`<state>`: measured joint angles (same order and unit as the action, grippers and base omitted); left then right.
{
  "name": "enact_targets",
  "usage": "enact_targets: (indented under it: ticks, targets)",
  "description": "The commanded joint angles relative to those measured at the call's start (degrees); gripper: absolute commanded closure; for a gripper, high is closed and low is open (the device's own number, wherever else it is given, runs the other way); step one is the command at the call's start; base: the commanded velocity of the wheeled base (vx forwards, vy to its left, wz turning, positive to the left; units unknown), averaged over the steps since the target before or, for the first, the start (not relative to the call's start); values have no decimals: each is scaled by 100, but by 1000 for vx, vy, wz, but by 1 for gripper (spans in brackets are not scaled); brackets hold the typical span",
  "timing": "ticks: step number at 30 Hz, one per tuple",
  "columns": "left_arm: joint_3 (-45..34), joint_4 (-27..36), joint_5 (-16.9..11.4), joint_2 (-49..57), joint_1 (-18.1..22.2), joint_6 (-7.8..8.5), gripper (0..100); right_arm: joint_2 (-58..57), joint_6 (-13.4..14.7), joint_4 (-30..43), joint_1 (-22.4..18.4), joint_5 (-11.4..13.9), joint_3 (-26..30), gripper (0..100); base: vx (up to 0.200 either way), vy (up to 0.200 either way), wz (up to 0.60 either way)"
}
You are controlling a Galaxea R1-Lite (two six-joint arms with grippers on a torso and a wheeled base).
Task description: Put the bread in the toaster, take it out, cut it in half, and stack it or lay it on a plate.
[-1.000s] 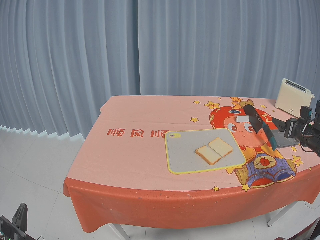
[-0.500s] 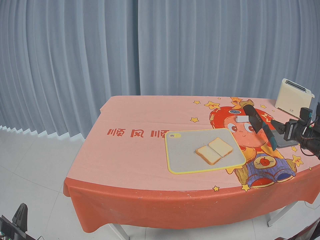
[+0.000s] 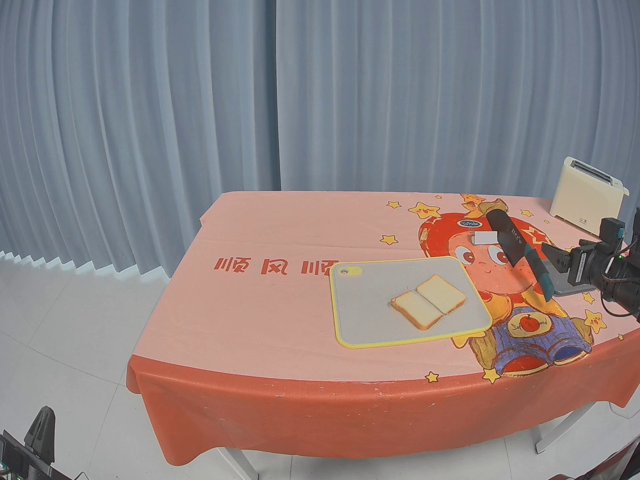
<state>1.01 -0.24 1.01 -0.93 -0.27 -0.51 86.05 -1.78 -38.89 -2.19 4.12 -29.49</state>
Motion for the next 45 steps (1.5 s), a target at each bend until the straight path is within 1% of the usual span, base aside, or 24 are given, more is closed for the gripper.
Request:
enact_targets:
  ticks: [1,3,7,8,12,14,21,40,45]
  targets:
    - [-101,-2,4,5,0,-2,100,-36,-15,4,52,1,22,0,0,0,0]
    - [-101,-2,4,5,0,-2,100,-54,-15,4,211,1,92,0,0,0,0]
    - [-101,-2,4,5,0,-2,100,-54,-24,4,325,-17,136,0,0,0,0]
    - [-101,-2,4,5,0,-2,100,-80,-24,4,466,-25,198,0,0,0,0]
    - [-101,-2,4,5,0,-2,100,-133,-24,4,676,-43,277,0,0,0,0]
    - [-101,-2,4,5,0,-2,100,-168,-24,-5,879,-52,382,0,0,0,0]
    - [-101,-2,4,5,0,-2,100,-335,-24,4,1309,-78,523,0,0,0,0]
    - [-101,-2,4,5,0,-2,100,-335,-51,4,1353,-87,462,0,0,0,0]
    - [-101,-2,4,5,0,-2,100,-308,-147,4,1371,-78,444,0,0,0,0]
